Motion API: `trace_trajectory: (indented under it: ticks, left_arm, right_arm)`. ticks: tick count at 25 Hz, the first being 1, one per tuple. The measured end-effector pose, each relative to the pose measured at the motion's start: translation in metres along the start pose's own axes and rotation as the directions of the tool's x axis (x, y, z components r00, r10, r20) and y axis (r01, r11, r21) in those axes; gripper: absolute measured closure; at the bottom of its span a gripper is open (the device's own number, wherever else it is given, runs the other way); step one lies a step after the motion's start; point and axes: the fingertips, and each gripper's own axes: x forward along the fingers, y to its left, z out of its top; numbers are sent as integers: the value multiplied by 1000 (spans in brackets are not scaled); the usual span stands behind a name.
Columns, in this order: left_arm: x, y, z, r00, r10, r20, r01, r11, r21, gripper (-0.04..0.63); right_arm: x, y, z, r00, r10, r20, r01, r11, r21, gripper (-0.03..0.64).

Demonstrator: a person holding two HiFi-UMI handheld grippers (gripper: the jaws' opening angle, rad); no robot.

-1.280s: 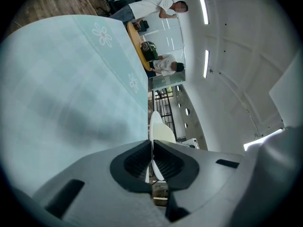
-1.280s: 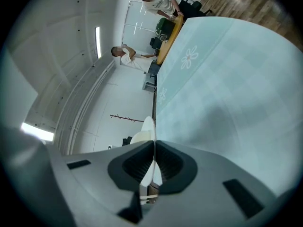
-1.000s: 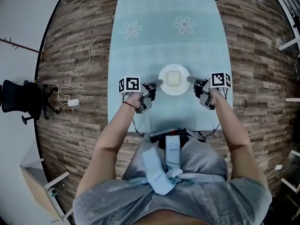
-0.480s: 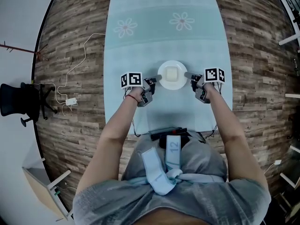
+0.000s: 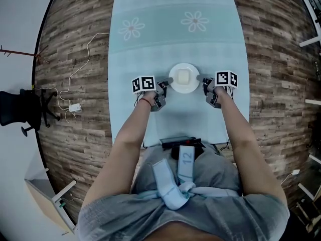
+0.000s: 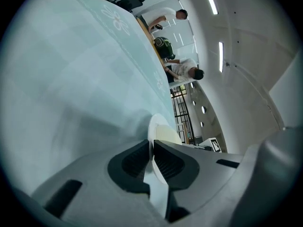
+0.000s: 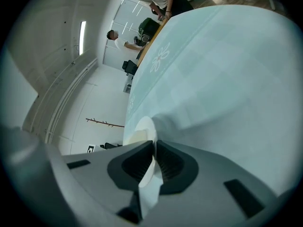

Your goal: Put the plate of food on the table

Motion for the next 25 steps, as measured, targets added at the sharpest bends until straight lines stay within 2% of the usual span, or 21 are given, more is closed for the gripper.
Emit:
trace_trajectory:
  ticks: [8,25]
  left_arm:
    - [8,6,3,999,32,-1,-32,999,38,565]
    - [14,10,6,997,71,13,-72,996,53,565]
  right_arm:
    - [3,-9,3,1000,-29,8,29,999,-14,578]
    - [6,-19,5,998,-61,28,61,998,-9,578]
